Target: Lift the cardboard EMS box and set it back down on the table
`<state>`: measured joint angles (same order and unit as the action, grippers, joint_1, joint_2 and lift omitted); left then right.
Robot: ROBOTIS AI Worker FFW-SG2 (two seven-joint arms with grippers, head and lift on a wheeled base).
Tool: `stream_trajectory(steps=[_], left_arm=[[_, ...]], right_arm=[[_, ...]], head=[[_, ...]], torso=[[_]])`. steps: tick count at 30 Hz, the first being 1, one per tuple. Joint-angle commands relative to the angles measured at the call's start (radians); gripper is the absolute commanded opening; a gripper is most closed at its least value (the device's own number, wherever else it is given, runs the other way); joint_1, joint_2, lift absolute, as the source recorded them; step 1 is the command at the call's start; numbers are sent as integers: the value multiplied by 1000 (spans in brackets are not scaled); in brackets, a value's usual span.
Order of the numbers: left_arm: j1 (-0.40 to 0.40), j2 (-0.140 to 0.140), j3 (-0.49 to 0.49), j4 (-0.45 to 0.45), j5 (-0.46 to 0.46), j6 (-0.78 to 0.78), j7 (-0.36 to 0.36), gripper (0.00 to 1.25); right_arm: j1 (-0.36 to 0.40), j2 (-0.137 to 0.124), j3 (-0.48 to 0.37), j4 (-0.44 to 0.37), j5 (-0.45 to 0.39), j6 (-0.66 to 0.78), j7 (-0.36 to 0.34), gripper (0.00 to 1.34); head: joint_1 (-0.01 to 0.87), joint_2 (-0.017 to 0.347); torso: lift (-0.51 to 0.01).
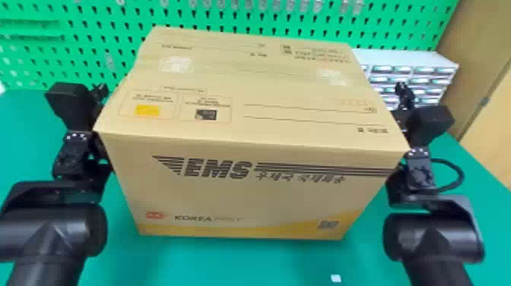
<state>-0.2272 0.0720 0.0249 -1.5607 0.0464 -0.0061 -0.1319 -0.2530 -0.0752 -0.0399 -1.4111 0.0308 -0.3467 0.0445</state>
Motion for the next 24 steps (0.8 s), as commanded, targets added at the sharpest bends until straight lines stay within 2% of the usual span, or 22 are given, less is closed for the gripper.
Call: stream_trajectory(steps=[1, 24], left_arm=[[0, 0, 1, -2, 0, 0, -48, 785], [8, 0, 0, -4, 0, 3, -48, 785]], right_arm=[[0, 0, 0, 0, 0, 0, 0, 831], [9, 2, 2, 0, 3, 11, 0, 831]], head=[[678, -14], [678, -14]], torso=[[-115], [-115]])
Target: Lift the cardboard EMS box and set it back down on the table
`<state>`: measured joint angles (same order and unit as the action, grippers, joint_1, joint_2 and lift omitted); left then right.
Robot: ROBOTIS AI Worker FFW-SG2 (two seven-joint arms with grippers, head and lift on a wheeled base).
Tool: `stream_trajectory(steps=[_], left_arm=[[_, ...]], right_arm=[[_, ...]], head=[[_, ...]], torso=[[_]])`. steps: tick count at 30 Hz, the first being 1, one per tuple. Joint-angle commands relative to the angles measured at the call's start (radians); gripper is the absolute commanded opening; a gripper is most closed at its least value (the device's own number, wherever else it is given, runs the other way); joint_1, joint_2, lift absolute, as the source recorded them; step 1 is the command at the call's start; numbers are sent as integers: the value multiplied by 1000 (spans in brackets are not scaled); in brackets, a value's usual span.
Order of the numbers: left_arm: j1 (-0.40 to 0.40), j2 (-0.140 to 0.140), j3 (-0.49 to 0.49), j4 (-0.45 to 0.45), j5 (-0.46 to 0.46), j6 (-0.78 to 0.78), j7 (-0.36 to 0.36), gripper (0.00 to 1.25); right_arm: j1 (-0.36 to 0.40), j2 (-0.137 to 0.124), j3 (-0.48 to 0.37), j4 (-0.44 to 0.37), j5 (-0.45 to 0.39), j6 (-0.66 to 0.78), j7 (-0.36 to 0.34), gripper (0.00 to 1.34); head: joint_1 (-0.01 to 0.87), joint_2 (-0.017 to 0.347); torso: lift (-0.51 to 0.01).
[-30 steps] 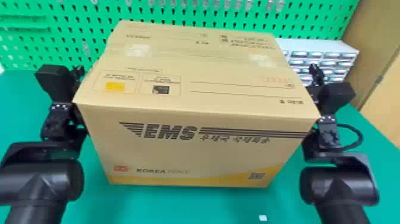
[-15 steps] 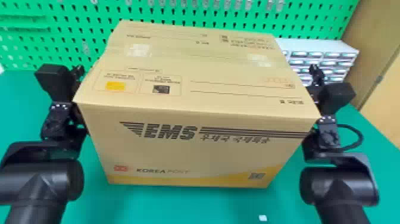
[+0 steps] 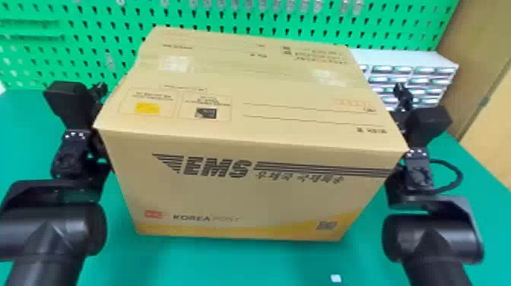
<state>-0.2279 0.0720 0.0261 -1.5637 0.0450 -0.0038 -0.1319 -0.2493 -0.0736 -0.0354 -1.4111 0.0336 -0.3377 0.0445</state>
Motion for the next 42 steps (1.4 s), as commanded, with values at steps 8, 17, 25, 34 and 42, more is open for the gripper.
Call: stream_trajectory(steps=[8, 17, 25, 34, 42], left_arm=[[33, 0, 5, -3, 3, 7, -45, 785], [67, 0, 12, -1, -11, 22, -38, 785], [96, 0, 26, 34, -25, 22, -32, 785], [110, 0, 31, 86, -31, 21, -20, 785], [110, 0, 34, 90, -33, 15, -11, 785]], right_arm=[[24, 5, -6, 1, 5, 14, 0, 831], [45, 9, -14, 21, 14, 25, 0, 831], [67, 11, -20, 72, 14, 25, 0, 831], [90, 17, -40, 118, 0, 25, 0, 831], [97, 20, -54, 123, 0, 23, 0, 831]], head=[[678, -14], [678, -14], [678, -14], [678, -14], [678, -14]], torso=[[-115], [-115], [-115], [-115], [-115]])
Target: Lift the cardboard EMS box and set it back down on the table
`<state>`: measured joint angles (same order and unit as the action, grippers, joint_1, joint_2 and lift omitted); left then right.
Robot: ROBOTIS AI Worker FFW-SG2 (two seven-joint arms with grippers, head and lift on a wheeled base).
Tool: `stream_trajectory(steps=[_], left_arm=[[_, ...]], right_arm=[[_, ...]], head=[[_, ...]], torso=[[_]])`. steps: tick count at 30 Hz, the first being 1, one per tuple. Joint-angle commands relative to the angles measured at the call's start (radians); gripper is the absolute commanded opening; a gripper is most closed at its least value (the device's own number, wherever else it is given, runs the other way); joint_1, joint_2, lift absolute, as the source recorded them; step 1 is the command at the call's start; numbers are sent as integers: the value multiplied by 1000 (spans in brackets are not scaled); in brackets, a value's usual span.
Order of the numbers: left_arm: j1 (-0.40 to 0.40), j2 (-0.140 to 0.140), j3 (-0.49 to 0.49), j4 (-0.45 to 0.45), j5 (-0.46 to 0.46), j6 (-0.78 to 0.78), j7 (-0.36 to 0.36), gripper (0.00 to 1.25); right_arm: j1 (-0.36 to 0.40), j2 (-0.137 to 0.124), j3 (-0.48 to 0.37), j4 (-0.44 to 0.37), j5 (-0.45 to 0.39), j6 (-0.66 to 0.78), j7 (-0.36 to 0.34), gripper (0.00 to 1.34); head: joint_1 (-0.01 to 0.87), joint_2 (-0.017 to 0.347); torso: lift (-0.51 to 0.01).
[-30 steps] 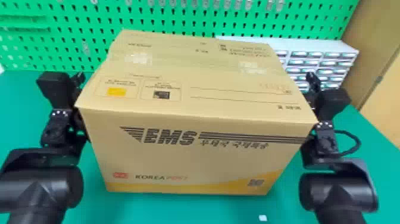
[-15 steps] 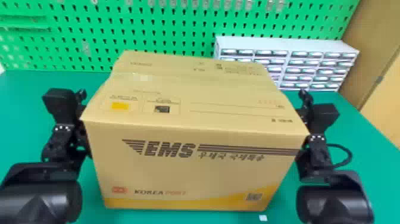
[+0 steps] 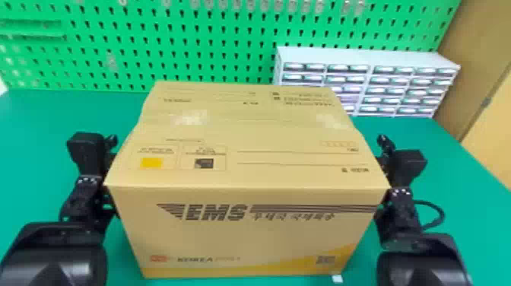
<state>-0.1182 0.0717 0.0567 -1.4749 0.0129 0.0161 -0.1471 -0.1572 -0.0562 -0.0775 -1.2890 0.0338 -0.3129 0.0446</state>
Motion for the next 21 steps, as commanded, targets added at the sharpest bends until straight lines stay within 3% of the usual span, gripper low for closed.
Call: stream_trajectory(steps=[1, 21], left_arm=[[0, 0, 8, 1, -1, -7, 7, 785], [-8, 0, 149, -31, -11, -12, 11, 785]], right_arm=[[5, 3, -16, 0, 0, -5, 0, 831], [61, 13, -200, -125, 1, 12, 0, 831]], head=[[678, -14], [678, -14]], torso=[[-115], [-115]])
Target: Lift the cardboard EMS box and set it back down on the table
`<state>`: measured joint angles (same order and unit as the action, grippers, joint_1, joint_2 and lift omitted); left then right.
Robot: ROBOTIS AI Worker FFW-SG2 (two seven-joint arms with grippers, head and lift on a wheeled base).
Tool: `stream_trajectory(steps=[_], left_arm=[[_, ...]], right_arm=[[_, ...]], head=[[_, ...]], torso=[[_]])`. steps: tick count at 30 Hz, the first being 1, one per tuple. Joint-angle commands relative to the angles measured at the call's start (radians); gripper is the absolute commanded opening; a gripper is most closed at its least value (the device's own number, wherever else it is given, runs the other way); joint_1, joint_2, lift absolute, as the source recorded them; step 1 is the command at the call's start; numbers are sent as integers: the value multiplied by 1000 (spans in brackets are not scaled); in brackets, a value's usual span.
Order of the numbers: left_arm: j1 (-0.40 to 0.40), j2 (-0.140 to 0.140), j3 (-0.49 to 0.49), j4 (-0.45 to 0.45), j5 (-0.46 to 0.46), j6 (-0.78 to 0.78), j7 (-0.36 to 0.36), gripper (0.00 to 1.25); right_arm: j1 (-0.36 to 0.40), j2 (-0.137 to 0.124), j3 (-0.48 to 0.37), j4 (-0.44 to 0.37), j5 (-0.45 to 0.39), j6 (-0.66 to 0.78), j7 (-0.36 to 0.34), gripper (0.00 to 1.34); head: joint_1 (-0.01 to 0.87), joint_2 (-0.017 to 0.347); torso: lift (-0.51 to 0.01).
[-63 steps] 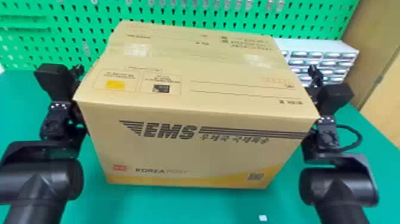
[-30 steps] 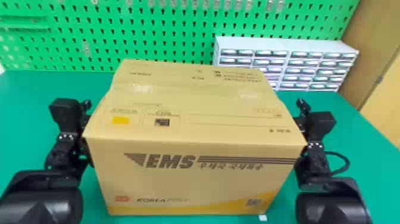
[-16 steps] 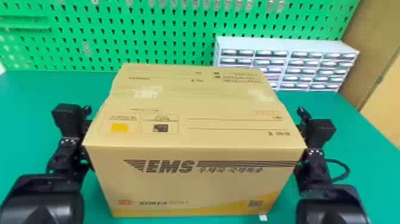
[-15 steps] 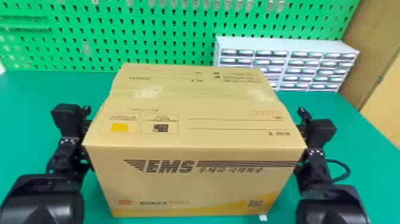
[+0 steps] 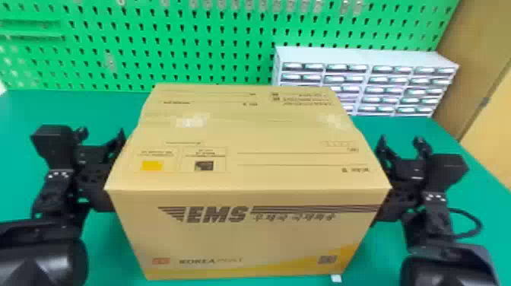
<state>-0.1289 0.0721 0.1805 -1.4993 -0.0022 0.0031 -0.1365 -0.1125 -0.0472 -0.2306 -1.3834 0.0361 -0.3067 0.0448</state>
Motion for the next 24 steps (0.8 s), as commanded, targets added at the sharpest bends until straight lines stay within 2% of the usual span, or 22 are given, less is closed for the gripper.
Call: stream_trajectory(steps=[1, 9, 24], left_arm=[[5, 0, 31, -9, 7, 1, 0, 785], [25, 0, 50, -18, 19, 6, 1, 785], [28, 0, 43, -19, 8, 17, 1, 785]], right_arm=[[22, 6, -61, -40, -2, 6, 0, 831], [53, 13, -125, -54, -25, 11, 0, 833], [59, 17, -111, -62, -4, 17, 0, 831]], head=[[678, -14], [678, -14], [678, -14]], torso=[[-115], [-115], [-115]])
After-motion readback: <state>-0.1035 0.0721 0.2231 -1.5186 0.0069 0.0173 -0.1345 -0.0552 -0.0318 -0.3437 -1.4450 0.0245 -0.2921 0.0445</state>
